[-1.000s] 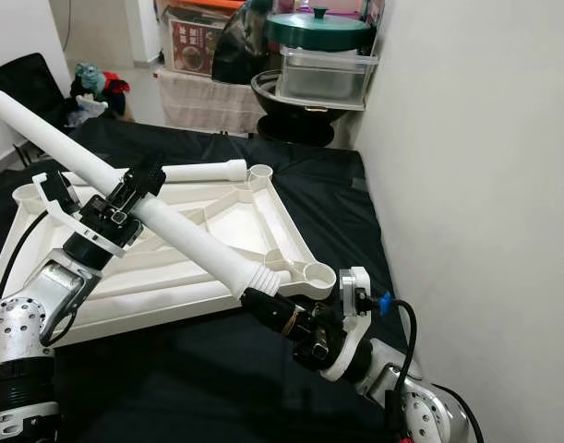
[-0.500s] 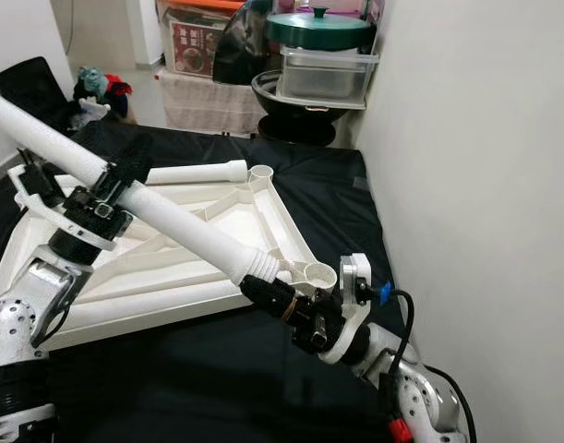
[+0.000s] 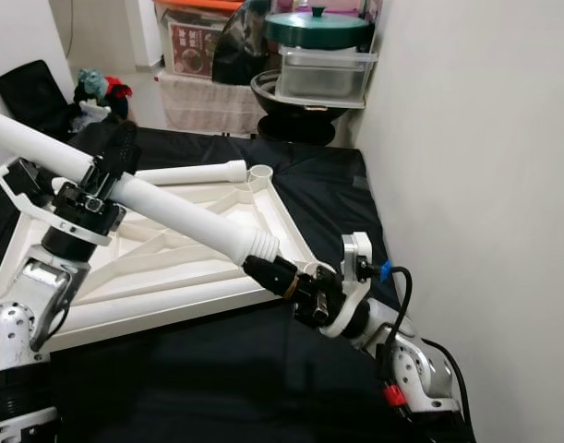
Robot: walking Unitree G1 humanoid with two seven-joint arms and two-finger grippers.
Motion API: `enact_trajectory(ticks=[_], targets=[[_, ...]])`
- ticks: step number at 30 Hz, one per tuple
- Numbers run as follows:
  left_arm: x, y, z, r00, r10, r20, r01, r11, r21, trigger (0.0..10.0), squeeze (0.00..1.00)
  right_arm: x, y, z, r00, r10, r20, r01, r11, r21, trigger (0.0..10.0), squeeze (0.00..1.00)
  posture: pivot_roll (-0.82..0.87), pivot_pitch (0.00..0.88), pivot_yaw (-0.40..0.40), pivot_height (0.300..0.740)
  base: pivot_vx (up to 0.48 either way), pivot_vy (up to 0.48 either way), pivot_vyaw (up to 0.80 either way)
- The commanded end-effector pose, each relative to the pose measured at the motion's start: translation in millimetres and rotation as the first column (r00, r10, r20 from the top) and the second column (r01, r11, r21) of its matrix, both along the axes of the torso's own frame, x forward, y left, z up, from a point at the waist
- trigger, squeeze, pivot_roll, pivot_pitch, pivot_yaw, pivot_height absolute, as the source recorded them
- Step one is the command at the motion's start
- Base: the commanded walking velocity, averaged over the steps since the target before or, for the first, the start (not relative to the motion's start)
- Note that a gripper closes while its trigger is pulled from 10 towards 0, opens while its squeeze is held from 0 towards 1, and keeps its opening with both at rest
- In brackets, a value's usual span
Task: Building children table
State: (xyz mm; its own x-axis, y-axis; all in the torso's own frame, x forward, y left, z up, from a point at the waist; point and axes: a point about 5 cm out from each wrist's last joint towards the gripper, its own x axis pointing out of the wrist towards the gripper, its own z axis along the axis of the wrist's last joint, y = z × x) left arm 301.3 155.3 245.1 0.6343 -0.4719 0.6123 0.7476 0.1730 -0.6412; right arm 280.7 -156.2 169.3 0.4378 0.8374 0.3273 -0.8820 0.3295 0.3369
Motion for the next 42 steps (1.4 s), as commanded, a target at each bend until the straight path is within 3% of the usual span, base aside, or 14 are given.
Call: enact_trajectory(ticks=[1, 5, 10, 13, 22, 25, 29, 34, 35, 36, 38, 39, 41, 42], targets=[[-9.2, -29.4, 4, 0.980, -0.196, 0.039, 0.193, 0.978, 0.079, 0.0, 0.00, 11.0, -22.1, -7, 0.971, -0.225, -0.081, 0.220, 0.973, -0.067, 10.0, 1.00, 0.06, 0.000, -0.031, 0.740, 0.000, 0.000, 0.00], [-5.9, -23.5, 7, 0.984, -0.175, 0.040, 0.170, 0.980, 0.098, 0.0, 0.00, 5.5, -28.8, -5, 0.977, -0.206, -0.063, 0.199, 0.975, -0.095, 10.0, 1.00, 0.06, 0.000, -0.030, 0.740, 0.000, 0.000, 0.00], [3.5, -6.9, 22, 0.988, -0.133, 0.078, 0.123, 0.985, 0.117, 0.0, 0.00, -14.2, -49.4, -1, 0.990, -0.133, -0.037, 0.124, 0.976, -0.177, 10.0, 1.00, 0.04, 0.000, -0.025, 0.740, 0.000, 0.000, 0.00], [8.7, 1.4, 30, 0.991, -0.089, 0.104, 0.077, 0.991, 0.112, 0.0, 0.00, -30.1, -63.1, -7, 0.992, -0.087, -0.087, 0.070, 0.981, -0.179, 10.0, 1.00, 0.03, 0.000, -0.025, 0.740, 0.000, 0.000, 0.00], [10.7, 8.9, 32, 0.991, -0.058, 0.117, 0.044, 0.992, 0.120, 0.0, 0.00, -41.9, -74.4, -14, 0.988, -0.112, -0.105, 0.088, 0.973, -0.214, 10.0, 1.00, 0.02, 0.000, -0.014, 0.740, 0.000, 0.000, 0.00], [12.4, 4.8, 29, 0.989, -0.091, 0.115, 0.072, 0.984, 0.162, 0.0, 0.00, -33.0, -90.0, 14, 0.988, -0.152, -0.006, 0.145, 0.953, -0.265, 10.0, 1.00, 0.01, 0.000, -0.010, 0.740, 0.000, 0.000, 0.00], [15.1, 0.2, 28, 0.985, -0.133, 0.112, 0.111, 0.976, 0.187, 0.0, 0.00, -23.9, -95.0, 40, 0.984, -0.156, 0.088, 0.176, 0.937, -0.301, 10.0, 1.00, 0.01, 0.000, -0.008, 0.740, 0.000, 0.000, 0.00], [17.7, -13.3, 26, 0.969, -0.222, 0.108, 0.191, 0.951, 0.243, 0.0, 0.00, -13.3, -90.6, 71, 0.974, -0.107, 0.200, 0.171, 0.926, -0.336, 10.0, 1.00, 0.01, 0.000, -0.008, 0.740, 0.000, 0.000, 0.00], [19.1, -19.8, 25, 0.961, -0.257, 0.106, 0.218, 0.933, 0.286, 0.4, 0.00, -10.0, -81.7, 78, 0.971, -0.070, 0.230, 0.151, 0.923, -0.355, 10.0, 1.00, 0.01, 0.000, -0.007, 0.740, 0.000, 0.000, 0.00], [23.0, -27.2, 24, 0.956, -0.279, 0.090, 0.236, 0.914, 0.329, 10.0, 0.00, -8.0, -68.9, 81, 0.969, -0.020, 0.248, 0.117, 0.916, -0.383, 10.0, 0.14, 0.01, 0.000, -0.006, 0.740, 0.000, 0.000, 0.00], [25.6, -31.9, 24, 0.953, -0.294, 0.081, 0.248, 0.901, 0.356, 10.0, 0.00, -7.3, -59.1, 82, 0.967, 0.017, 0.254, 0.090, 0.911, -0.403, 10.0, 0.14, 0.01, 0.000, -0.006, 0.740, 0.000, 0.000, 0.00], [27.6, -36.0, 25, 0.945, -0.315, 0.083, 0.262, 0.887, 0.380, 10.0, 0.00, -6.6, -47.9, 82, 0.970, 0.052, 0.236, 0.050, 0.912, -0.407, 10.0, 0.00, 0.00, 0.000, -0.002, 0.740, 0.000, 0.000, 0.00], [28.7, -37.9, 26, 0.941, -0.328, 0.087, 0.270, 0.880, 0.392, 10.0, 0.00, -6.4, -41.8, 81, 0.973, 0.071, 0.220, 0.025, 0.914, -0.406, 10.0, 0.00, 0.00, 0.000, -0.002, 0.740, 0.000, 0.000, 0.00], [30.6, -42.8, 28, 0.928, -0.362, 0.094, 0.294, 0.862, 0.413, 10.0, 0.00, -8.6, -26.2, 74, 0.976, 0.137, 0.170, -0.057, 0.913, -0.405, 10.0, 0.00, 0.01, 0.000, -0.001, 0.740, 0.000, 0.000, 0.00]])
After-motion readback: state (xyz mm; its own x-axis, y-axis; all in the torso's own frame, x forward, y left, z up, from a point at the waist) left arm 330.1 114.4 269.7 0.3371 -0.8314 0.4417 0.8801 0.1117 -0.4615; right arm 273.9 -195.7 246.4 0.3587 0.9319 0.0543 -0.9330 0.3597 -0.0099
